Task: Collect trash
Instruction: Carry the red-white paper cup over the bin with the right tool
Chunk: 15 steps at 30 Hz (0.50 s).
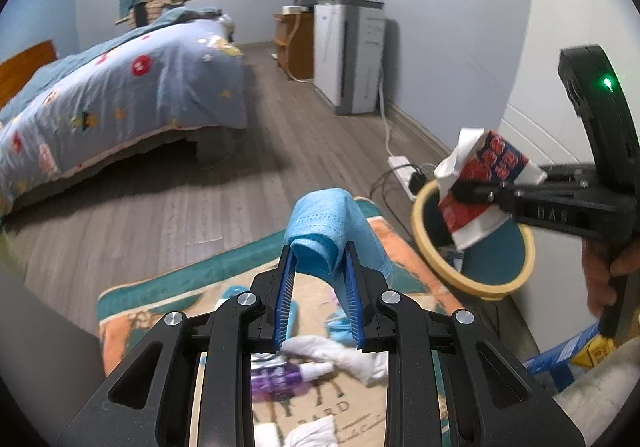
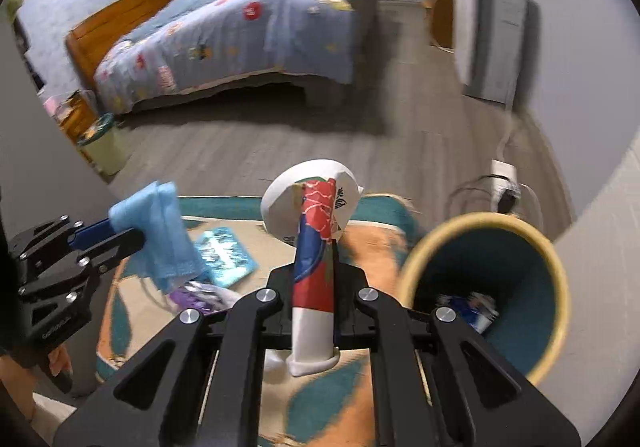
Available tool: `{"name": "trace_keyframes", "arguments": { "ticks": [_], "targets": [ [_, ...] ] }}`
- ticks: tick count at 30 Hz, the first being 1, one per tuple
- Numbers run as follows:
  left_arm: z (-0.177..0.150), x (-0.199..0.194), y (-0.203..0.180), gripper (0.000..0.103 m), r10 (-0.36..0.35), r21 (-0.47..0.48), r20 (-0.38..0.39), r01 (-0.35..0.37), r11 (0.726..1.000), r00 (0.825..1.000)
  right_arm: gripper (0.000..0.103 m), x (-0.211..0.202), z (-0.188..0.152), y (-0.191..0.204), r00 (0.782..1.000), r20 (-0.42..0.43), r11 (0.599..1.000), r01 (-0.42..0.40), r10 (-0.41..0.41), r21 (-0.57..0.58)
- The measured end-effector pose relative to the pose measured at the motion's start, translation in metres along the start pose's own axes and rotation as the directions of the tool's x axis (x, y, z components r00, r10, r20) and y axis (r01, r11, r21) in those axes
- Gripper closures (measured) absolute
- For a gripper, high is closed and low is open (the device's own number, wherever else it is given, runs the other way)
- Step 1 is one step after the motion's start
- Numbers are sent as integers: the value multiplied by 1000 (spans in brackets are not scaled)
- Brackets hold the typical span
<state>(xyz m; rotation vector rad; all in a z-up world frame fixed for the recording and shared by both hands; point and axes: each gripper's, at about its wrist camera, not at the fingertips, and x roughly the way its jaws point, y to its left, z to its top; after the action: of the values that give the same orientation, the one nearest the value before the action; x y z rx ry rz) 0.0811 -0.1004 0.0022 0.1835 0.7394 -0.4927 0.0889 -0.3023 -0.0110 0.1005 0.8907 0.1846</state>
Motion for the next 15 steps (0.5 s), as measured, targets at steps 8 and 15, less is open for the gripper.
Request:
{"name": "trace_keyframes", "arguments": {
  "ticks": [8,15],
  "targets": [
    [9,31,-46,77,-33,81,-26,35,996,999,94,-1,-9,-82,986,-27,982,164,-163,93],
    [13,62,-76,77,-61,117,-60,68,991,996,94,11,-19,-130,982,-71,970,186,-176,160]
  ]
}}
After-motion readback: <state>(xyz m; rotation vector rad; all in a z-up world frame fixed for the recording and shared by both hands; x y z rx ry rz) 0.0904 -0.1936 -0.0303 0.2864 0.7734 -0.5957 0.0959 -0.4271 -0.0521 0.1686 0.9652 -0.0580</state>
